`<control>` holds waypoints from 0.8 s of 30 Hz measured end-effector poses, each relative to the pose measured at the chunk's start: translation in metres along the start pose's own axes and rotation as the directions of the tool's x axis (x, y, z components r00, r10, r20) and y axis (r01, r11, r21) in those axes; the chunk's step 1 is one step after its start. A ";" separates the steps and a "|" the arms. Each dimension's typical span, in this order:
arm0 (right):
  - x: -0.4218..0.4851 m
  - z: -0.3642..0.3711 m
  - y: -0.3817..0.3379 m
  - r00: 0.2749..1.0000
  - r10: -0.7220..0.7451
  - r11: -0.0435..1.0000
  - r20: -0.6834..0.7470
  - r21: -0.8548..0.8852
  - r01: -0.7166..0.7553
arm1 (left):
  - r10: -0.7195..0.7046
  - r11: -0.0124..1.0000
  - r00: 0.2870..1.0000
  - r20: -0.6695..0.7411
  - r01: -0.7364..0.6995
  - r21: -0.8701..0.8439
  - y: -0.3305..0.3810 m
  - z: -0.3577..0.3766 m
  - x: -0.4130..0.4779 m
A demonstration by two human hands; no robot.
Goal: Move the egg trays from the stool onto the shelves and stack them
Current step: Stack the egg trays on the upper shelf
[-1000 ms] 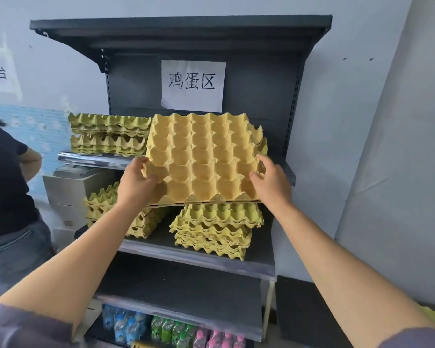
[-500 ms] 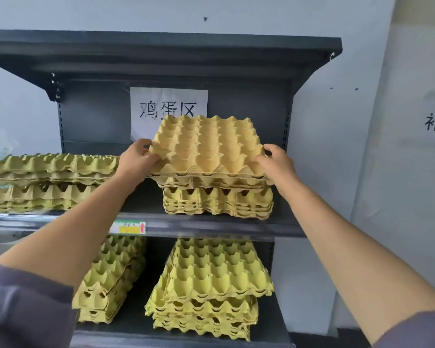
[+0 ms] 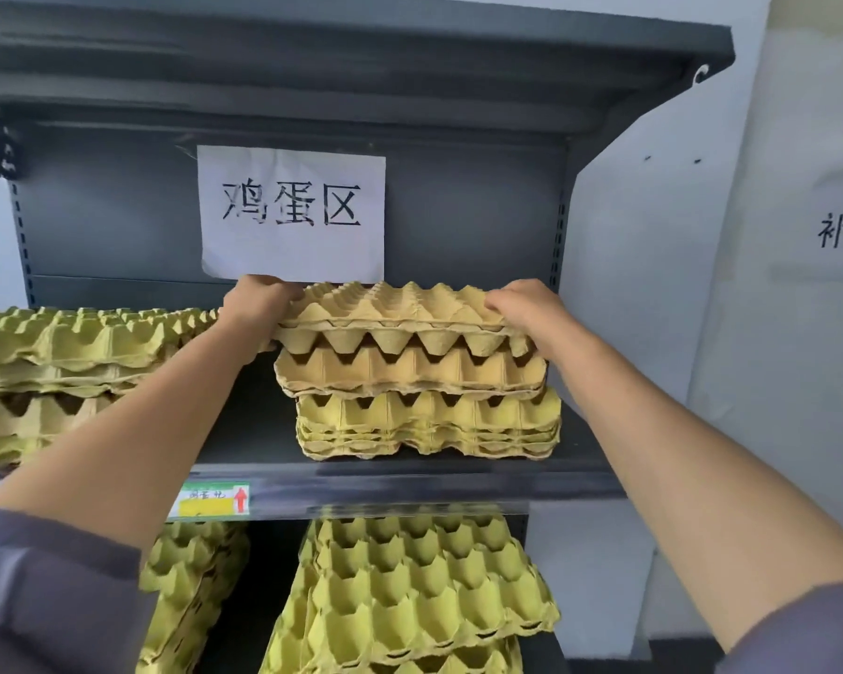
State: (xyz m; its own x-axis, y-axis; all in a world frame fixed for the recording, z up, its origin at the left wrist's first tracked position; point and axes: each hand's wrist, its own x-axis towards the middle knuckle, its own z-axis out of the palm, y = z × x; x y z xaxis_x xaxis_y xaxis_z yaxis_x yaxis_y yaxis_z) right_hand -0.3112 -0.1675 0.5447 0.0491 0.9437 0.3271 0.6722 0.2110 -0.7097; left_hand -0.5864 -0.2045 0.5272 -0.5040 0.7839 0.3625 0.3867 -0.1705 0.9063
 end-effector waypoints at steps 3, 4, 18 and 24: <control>0.003 -0.004 0.000 0.999 0.002 1.000 -0.043 0.007 -0.002 | -0.032 0.999 0.999 0.009 0.032 -0.038 0.001 0.001 -0.001; 0.004 -0.003 0.001 0.999 -0.004 1.000 -0.045 0.005 0.004 | -0.041 0.998 0.999 0.010 0.042 -0.048 0.000 0.001 -0.001; -0.020 -0.024 0.025 0.906 -0.330 0.936 -0.266 -0.215 0.278 | 0.506 0.702 0.862 0.028 -0.431 0.567 0.031 0.025 -0.046; -0.039 -0.071 0.070 0.846 -0.433 0.861 -0.312 -0.420 0.287 | 0.632 0.574 0.763 0.134 -0.578 0.581 0.058 0.079 -0.088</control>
State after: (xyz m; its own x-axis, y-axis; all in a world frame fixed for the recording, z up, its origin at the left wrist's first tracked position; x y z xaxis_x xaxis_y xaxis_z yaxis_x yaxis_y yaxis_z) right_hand -0.2134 -0.2077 0.5266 -0.0195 0.6271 0.7787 0.9030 0.3454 -0.2555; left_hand -0.4582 -0.2362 0.5308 -0.0365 0.5703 0.8206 0.9615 -0.2037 0.1843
